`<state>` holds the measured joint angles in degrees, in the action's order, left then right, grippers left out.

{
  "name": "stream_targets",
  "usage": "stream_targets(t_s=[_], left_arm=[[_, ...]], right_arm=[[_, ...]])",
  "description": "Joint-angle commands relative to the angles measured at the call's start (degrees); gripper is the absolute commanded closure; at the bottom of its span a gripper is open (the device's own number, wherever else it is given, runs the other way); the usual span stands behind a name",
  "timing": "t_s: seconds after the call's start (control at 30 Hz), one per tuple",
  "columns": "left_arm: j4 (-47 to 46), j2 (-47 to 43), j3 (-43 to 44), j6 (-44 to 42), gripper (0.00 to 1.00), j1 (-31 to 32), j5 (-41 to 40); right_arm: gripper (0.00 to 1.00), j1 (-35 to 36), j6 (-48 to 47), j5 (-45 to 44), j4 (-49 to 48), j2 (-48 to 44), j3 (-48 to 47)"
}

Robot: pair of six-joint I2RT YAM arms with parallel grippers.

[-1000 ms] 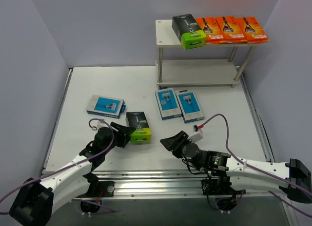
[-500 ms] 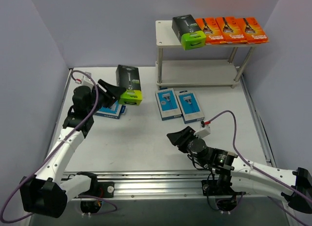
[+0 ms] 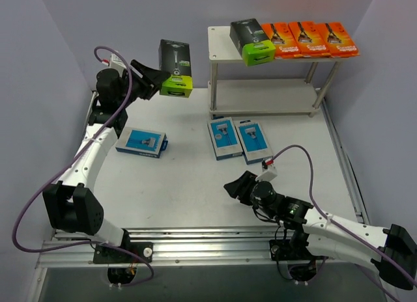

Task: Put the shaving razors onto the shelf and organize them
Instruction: Place the shaving razor onto shelf

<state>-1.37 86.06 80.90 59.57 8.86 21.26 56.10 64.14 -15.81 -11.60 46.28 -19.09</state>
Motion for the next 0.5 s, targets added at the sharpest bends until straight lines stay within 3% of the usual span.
stream_targets(t_s=[0.0, 0.3, 0.47], left_arm=[[-14.5, 3.9, 10.8, 5.9, 0.6, 0.2, 2.3], [-16.5, 20.4, 31.0, 12.6, 0.61, 5.4, 2.5], [-15.2, 29.2, 43.2, 16.4, 0.61, 8.5, 3.1]], right_arm=[[0.5, -1.8, -4.0, 3.5, -4.7, 1.7, 0.3], [0.48, -15.6, -8.1, 17.6, -10.1, 4.3, 3.4], [0.48, -19.2, -8.9, 21.6, -11.9, 5.7, 4.5]])
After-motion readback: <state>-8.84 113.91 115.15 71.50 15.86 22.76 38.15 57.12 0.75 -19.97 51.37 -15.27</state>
